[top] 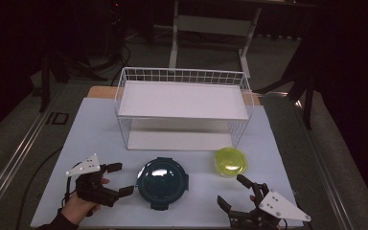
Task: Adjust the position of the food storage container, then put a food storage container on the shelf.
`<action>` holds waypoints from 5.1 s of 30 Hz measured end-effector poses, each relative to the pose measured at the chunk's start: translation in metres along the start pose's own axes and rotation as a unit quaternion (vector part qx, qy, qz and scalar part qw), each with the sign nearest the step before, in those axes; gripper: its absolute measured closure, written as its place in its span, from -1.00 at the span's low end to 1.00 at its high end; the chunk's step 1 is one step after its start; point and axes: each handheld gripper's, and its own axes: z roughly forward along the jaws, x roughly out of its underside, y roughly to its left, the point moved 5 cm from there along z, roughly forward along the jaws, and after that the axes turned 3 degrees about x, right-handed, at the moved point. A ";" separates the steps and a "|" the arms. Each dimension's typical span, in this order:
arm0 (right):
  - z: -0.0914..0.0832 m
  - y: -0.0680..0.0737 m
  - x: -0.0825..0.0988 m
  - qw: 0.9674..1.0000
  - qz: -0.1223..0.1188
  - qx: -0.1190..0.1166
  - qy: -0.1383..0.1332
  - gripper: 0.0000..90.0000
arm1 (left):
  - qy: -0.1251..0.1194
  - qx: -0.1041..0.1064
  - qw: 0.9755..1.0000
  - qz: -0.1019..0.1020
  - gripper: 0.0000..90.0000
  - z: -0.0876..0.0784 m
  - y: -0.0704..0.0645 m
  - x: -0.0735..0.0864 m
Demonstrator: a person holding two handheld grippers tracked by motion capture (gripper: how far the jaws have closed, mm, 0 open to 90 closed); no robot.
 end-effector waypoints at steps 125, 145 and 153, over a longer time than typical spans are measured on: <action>0.115 0.011 0.066 0.857 0.408 -0.145 0.279 0.23 | 0.122 0.033 0.939 -0.319 0.25 0.035 0.010 0.028; 0.109 -0.011 0.003 0.885 0.370 -0.140 0.245 0.24 | 0.090 0.038 0.955 -0.280 0.26 0.033 0.002 -0.037; 0.109 -0.023 -0.034 0.899 0.352 -0.135 0.224 0.24 | 0.070 0.044 0.962 -0.260 0.26 0.032 0.002 -0.072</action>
